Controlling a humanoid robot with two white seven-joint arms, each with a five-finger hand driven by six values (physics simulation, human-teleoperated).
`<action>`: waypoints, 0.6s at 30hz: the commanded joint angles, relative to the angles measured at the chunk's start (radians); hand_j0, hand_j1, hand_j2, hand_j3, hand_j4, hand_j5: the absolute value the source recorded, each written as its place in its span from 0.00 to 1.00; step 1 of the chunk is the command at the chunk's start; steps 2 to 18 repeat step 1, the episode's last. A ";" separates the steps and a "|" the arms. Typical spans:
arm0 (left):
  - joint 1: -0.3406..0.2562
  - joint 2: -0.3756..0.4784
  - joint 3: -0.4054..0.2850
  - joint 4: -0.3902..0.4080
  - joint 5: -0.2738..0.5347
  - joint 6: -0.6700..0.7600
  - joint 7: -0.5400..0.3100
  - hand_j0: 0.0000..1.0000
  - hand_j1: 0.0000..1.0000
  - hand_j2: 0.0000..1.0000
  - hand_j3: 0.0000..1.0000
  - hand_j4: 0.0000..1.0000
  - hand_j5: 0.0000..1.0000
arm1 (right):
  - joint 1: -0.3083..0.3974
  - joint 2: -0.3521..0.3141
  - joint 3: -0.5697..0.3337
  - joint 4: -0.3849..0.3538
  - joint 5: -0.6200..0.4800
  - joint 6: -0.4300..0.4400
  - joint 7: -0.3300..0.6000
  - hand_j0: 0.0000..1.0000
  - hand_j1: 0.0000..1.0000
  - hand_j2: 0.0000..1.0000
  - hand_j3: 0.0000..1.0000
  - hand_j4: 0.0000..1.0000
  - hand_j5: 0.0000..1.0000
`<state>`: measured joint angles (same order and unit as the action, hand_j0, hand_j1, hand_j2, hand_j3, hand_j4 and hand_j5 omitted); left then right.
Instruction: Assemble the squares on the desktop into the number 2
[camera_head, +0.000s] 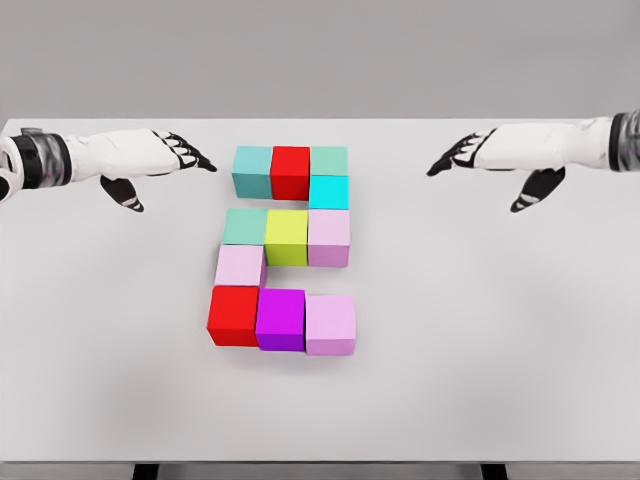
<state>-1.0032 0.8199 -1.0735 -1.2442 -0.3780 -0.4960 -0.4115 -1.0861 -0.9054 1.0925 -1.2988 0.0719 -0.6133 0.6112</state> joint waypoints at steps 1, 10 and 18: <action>0.000 0.001 0.001 0.008 0.004 -0.001 0.000 1.00 1.00 1.00 1.00 1.00 1.00 | 0.000 -0.003 -0.006 0.015 -0.023 0.002 0.000 1.00 1.00 1.00 1.00 1.00 1.00; 0.000 0.001 0.001 0.008 0.004 -0.001 0.000 1.00 1.00 1.00 1.00 1.00 1.00 | 0.000 -0.003 -0.006 0.015 -0.023 0.002 0.000 1.00 1.00 1.00 1.00 1.00 1.00; 0.000 0.001 0.001 0.008 0.004 -0.001 0.000 1.00 1.00 1.00 1.00 1.00 1.00 | 0.000 -0.003 -0.006 0.015 -0.023 0.002 0.000 1.00 1.00 1.00 1.00 1.00 1.00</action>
